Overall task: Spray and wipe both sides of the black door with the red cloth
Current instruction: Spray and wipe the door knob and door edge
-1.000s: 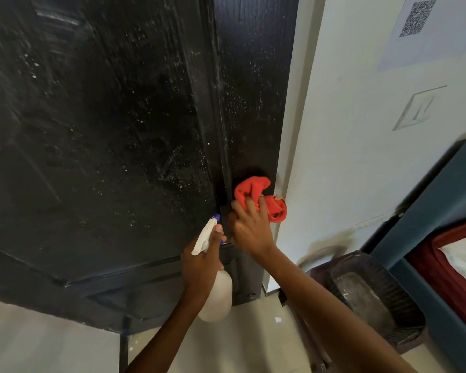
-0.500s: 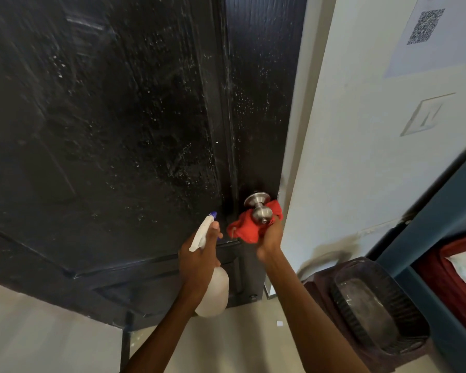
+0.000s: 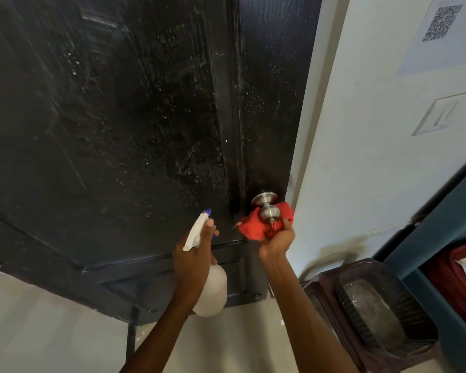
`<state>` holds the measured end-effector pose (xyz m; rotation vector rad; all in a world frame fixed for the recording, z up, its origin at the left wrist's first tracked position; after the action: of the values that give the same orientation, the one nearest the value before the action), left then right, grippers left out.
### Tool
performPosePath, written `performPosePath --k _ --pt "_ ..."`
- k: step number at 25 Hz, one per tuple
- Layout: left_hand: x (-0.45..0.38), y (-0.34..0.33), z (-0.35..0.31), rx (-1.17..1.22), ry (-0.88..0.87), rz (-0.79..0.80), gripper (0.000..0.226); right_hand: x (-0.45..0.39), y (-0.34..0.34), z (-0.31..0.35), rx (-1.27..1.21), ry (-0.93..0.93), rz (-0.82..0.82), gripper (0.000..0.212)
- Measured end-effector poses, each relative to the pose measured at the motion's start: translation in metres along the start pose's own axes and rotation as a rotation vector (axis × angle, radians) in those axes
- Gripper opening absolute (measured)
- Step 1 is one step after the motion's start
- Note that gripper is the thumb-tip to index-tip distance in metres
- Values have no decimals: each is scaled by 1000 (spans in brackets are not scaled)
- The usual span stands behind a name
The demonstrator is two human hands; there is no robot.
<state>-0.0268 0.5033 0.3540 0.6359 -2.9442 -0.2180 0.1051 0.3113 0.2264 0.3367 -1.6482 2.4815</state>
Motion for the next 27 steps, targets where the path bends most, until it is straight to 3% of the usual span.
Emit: performPosePath --k 2,6,8,10,13,18,22,27 --pt "1 0 2 18 4 -4 17 -2 -14 40 262 151 133 18" --pt "0 -11 3 54 34 35 28 18 -76 72 1530 737 481 27" --pt "-1 -17 1 51 15 58 31 40 -82 57 1854 945 623 37" --pt "-3 -20 -1 50 3 69 31 50 -55 58 1868 896 585 47" --pt "-5 -24 -1 44 0 88 33 52 -3 60 1754 669 416 53" --pt "-3 -33 1 26 3 125 43 48 27 34 1901 462 467 56" --pt "-6 -33 3 15 22 121 42 59 12 58 1697 592 281 60" --pt "-8 -37 4 24 29 127 38 50 -11 57 1772 634 304 64"
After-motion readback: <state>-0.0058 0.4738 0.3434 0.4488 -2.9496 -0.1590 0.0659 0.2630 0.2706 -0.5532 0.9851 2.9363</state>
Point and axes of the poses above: each hand's wrist, its own x-axis away from the middle knuckle, its own y-axis out of the back of the hand, z = x × y, the point moved 9 cm from there along -x, towards the middle knuckle, and after that the axes turned 13 degrees about z, right-handed, at the moved point
